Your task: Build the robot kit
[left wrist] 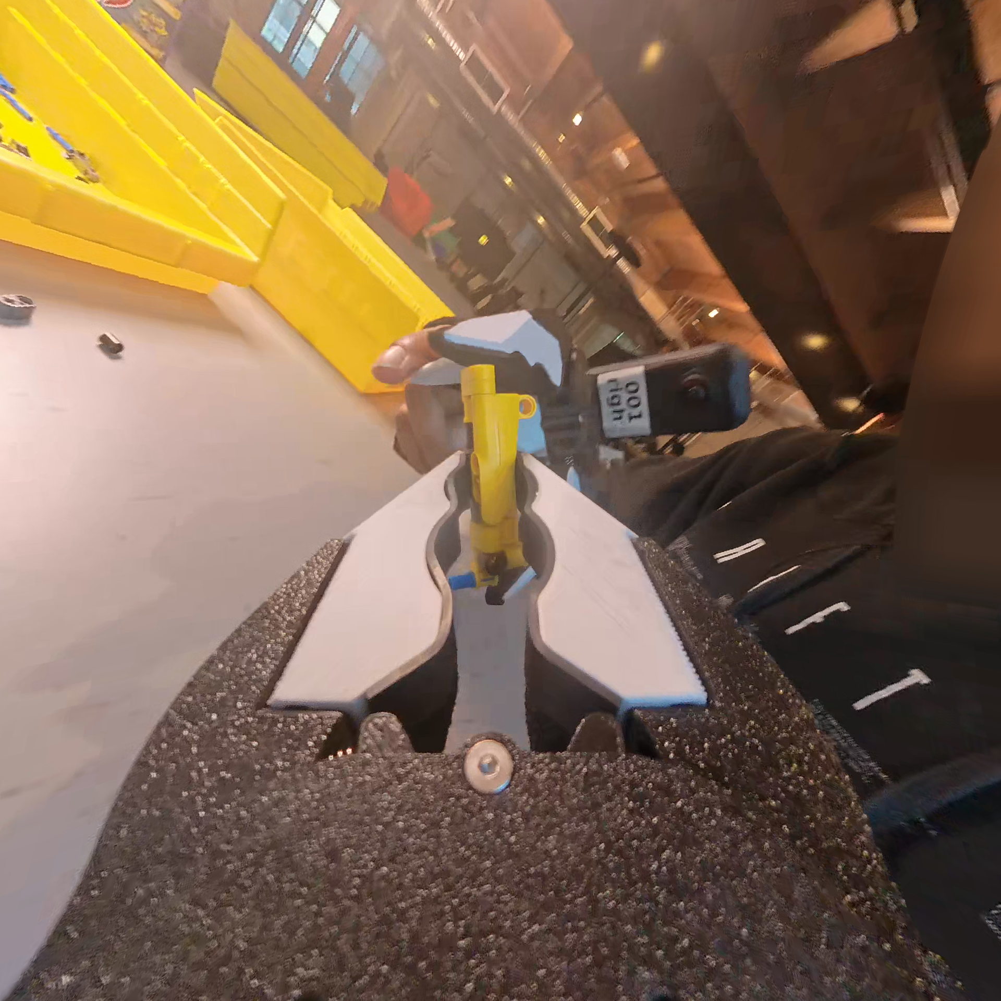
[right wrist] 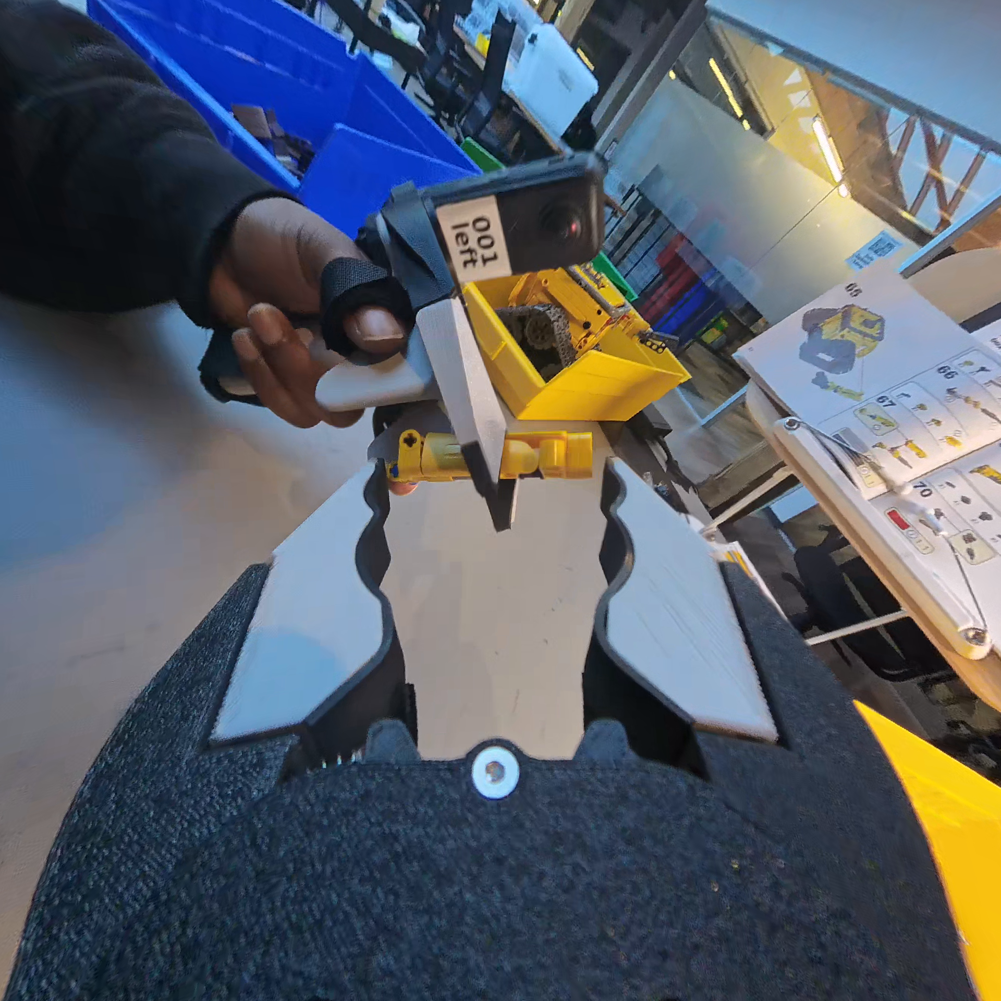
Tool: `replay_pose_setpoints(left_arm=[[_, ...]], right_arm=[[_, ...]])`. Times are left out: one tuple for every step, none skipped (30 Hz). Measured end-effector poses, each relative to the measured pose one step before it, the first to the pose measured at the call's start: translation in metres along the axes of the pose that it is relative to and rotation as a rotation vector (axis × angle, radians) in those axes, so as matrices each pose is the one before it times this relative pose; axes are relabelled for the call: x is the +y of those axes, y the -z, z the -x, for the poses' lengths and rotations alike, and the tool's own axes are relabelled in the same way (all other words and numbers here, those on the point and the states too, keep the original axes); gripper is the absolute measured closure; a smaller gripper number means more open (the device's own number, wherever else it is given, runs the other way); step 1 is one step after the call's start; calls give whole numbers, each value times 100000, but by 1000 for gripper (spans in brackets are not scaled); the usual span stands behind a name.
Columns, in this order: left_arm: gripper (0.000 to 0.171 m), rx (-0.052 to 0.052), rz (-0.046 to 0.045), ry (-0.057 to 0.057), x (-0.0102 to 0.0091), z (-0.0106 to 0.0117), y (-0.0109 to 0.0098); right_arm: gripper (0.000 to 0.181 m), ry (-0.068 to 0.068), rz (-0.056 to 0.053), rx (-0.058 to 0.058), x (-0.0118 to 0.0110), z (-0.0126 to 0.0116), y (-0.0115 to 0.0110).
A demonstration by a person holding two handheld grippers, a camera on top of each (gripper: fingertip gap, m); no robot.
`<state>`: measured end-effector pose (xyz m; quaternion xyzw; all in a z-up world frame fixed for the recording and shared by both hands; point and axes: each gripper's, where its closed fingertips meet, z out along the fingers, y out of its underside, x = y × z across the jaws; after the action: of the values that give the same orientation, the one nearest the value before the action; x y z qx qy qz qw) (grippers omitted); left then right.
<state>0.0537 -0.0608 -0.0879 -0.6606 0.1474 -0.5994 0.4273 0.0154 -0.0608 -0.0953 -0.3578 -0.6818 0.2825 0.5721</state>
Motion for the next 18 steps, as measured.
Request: replay_pose_setpoints(left_arm=[[156,3035,-2489,3421,-320,-286,73],[156,2766,-1582,3227,-182,-247,14],[156,2238,-877,2571,-61,-183,-28],[156,1640,-545,1802,-1,-146,-55],[157,1283,-367,1335,12,-120,-48],[157,706,-436,963,-14,-50,-10],[157,104,-188,447,8,13,7],[156,-179,166,163,61,41,-7],[156,177,87,277,47,-11,-26],[156,592,105,422,43,-87,-26],[156,229,474,180,63,-56,-11],[155,-286,756,-201,66,20,7],[150,-312,565,-401,-30,-1,55],[144,-379,299,-523,-134,-32,133],[142,-1051,415,-1093,-143,44,193],[141,-1852,365,-1878,-131,114,246],[140,-2077,156,-1876,-132,156,272],[139,-1824,226,-1349,-96,157,239]], right_arm=[[102,514,-2134,1731,-395,-206,109],[102,970,-1484,1678,-339,-154,50],[102,1541,-624,491,-222,36,-38],[104,1701,179,-7,-77,123,-79],[104,1337,186,342,-34,71,-92],[103,929,-236,562,-69,22,-31],[104,85,98,222,8,-15,6],[104,-344,334,-501,49,58,15],[104,-192,547,-533,65,66,21],[104,-107,-194,-180,-63,26,52],[105,-315,-291,-529,-92,50,70],[105,-947,501,-1225,25,86,42],[105,-1228,549,-1109,65,55,15],[106,-1154,940,-701,180,17,3],[106,-1196,992,-474,245,-29,-10],[106,-1503,451,-321,201,-82,42],[106,-1338,297,-497,183,-55,59],[106,-630,301,-541,168,-12,54]])
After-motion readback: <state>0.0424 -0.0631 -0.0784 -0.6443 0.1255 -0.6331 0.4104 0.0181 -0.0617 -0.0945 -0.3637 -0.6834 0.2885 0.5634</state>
